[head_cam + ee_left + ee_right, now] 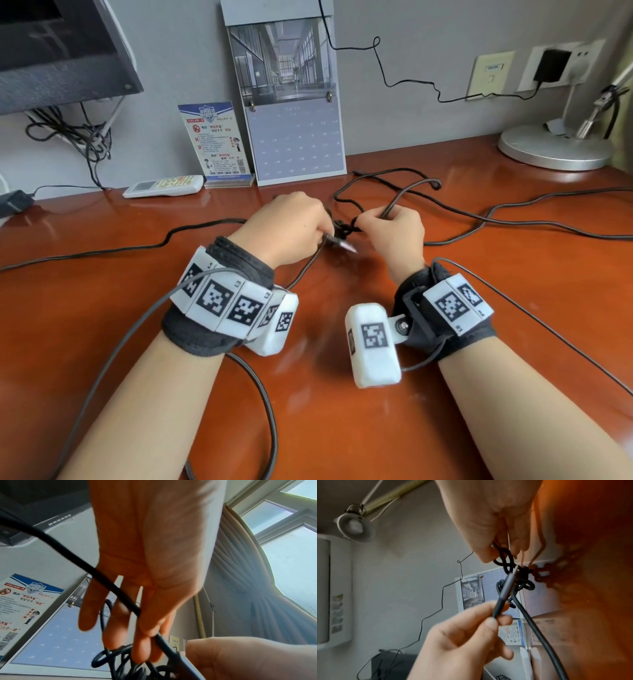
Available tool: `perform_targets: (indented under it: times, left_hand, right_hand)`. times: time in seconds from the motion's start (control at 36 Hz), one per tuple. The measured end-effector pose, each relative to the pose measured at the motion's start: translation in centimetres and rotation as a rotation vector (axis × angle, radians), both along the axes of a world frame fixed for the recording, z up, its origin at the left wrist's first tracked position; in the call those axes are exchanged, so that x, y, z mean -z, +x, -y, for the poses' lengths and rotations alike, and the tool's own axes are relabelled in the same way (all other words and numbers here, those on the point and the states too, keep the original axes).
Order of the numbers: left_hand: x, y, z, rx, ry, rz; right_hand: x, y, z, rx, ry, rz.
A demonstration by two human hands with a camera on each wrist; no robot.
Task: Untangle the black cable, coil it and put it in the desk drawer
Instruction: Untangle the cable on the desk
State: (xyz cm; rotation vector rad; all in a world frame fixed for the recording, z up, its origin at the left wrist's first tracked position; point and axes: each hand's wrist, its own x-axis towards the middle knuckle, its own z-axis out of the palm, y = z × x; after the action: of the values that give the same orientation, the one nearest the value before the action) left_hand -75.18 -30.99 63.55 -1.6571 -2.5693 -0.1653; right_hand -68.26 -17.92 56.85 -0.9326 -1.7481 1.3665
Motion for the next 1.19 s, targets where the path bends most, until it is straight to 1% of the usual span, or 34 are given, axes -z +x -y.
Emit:
perform_targets:
  times: [0.08, 0.14, 0.19, 0.28, 0.33, 0.39, 0.44, 0.5, 0.64, 0.75, 0.83, 0.92, 1.0, 1.08, 1.19]
  left_hand:
    - [0.1, -0.2, 0.3, -0.058, 0.041, 0.021]
    - [-0.1, -0.7, 0.4, -0.120, 0.106, -0.005]
    - [-0.2, -1.2, 0.6, -0.170, 0.190, 0.031]
    - [-0.3, -1.8, 0.7, -0.221, 0.332, 0.255]
    - [-0.5, -2.1, 0.8, -0.255, 0.390, 0.397]
    - [-0.8, -2.6, 1.1, -0.267, 0.436, 0.509]
    - [-1.1, -3.0, 1.6, -0.259, 0.465, 0.575]
    - [-1.1, -3.2, 2.1, -0.243, 0.473, 0.543]
    - [-1.3, -3.8, 2.9, -0.301, 0.464, 0.258]
    - [-1.9, -4.2, 4.1, -0.314, 0.371, 0.080]
    - [-2.4, -5.0, 5.6, -0.383, 0.318, 0.001]
    - [-3.0, -6.2, 7.0, -0.442, 0.239, 0.009]
    - [-3.5, -7.5, 7.7, -0.478, 0.128, 0.075]
    - [-4.3, -8.2, 8.7, -0.473, 0.054, 0.171]
    - [-6.1, -7.9, 10.2, -0.495, 0.102, 0.204]
  right_hand:
    - [0.3, 0.0, -0.7, -0.021, -0.168, -0.072]
    - [0.3, 0.2, -0.8, -0.067, -0.249, -0.108]
    - [0.2, 0.3, -0.7, -0.110, -0.309, -0.157]
    - [0.1, 0.2, -0.8, -0.132, -0.376, -0.211]
    - [0.2, 0.2, -0.9, -0.127, -0.402, -0.228]
    - [0.3, 0.1, -1.2, -0.126, -0.408, -0.242]
    - [0.4, 0.0, -1.4, -0.127, -0.411, -0.245]
    - [0.7, -0.1, -1.6, -0.120, -0.419, -0.241]
    - [1.4, -0.4, -2.2, -0.071, -0.444, -0.249]
    - [1.5, -0.4, -2.5, -0.073, -0.464, -0.274]
    - [1.5, -0.4, -2.7, -0.076, -0.467, -0.276]
    - [1.4, -0.5, -2.7, -0.079, -0.458, -0.267]
    - [1.3, -0.4, -2.5, -0.092, -0.439, -0.278]
    - [1.2, -0.3, -2.5, -0.108, -0.433, -0.261]
    - [1.2, -0.4, -2.3, -0.147, -0.434, -0.249]
